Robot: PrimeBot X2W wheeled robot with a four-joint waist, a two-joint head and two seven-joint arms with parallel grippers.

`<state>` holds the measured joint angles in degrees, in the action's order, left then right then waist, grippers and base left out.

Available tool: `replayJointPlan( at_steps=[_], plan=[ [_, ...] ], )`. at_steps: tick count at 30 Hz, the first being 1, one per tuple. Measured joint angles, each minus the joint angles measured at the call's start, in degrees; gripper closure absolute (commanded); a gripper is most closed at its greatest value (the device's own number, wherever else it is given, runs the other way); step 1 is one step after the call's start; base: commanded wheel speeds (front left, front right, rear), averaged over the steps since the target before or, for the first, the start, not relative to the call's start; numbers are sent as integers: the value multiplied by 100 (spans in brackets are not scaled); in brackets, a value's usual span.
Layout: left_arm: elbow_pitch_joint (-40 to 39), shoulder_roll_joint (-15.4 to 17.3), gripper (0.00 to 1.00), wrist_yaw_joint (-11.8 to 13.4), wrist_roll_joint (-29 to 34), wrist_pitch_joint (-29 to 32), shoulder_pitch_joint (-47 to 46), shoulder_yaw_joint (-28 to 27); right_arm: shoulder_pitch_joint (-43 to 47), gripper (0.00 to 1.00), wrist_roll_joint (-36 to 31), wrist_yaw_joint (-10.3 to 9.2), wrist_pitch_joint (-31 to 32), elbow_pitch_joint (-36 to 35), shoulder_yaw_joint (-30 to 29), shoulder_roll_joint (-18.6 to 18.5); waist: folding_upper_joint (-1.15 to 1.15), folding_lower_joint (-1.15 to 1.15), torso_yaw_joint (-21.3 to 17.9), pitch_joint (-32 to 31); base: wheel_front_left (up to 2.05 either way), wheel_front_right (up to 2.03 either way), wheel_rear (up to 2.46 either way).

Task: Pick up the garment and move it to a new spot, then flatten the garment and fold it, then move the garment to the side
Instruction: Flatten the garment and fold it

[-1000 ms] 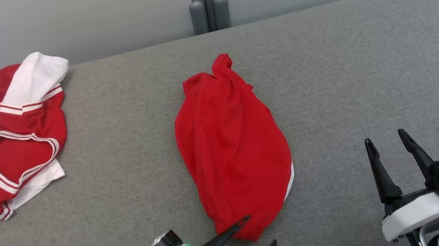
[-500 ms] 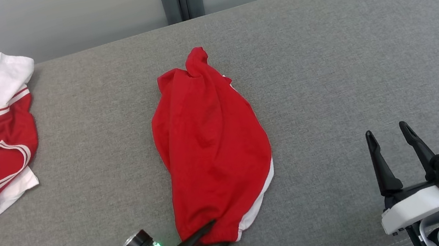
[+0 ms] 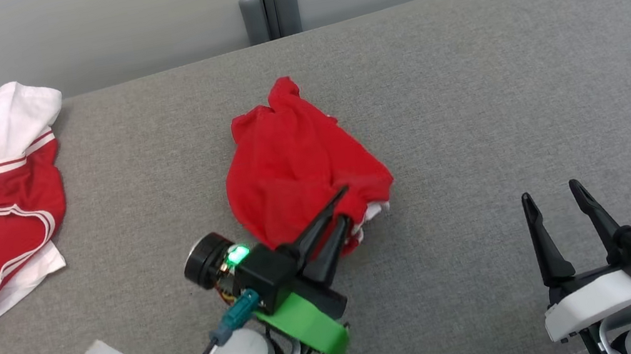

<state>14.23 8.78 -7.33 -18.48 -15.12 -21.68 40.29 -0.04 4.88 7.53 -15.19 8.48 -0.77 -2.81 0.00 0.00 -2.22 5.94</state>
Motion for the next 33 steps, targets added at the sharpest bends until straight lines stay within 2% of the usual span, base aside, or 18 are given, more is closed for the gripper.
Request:
replayJointPlan(
  at_steps=[3, 9, 14, 19, 26, 29, 33],
  plan=[
    [-237, -246, 100, -5, -308, -1, -294, -177, -10, 0, 8, 0, 0, 15, 67, -2, 0, 0, -39, -19, 0, 0, 0],
    [-445, -528, 100, -5, -754, 0, -917, -435, -84, 0, 79, 0, 0, 47, 197, -1, 0, 0, -198, -25, 0, 0, 0],
    [-667, -572, 100, 90, -1171, 0, -1480, -594, -158, 0, 159, 0, 0, 77, 296, -1, 0, 0, -376, 5, 0, 0, 0],
    [-1213, -590, 100, 548, -2126, 0, -1969, -385, -206, 0, 202, 0, 0, 109, 375, -2, 0, 0, -577, 36, 0, 0, 0],
    [-1772, -598, 100, 1312, -3431, -1, -2402, -550, -285, 0, 218, 0, 0, 134, 465, -2, 0, 0, -843, 96, 0, 0, 0],
    [-1852, -600, 100, 1628, -3780, -1, -2417, -688, -293, 0, 218, 0, 0, 133, 483, -2, 0, 0, -909, 134, 0, 0, 0],
    [-1381, -609, 100, 1980, -3767, -2, -2115, -878, -323, 0, 219, 0, 0, 119, 455, -1, 0, 0, -948, 204, 0, 0, 0]
  ],
)
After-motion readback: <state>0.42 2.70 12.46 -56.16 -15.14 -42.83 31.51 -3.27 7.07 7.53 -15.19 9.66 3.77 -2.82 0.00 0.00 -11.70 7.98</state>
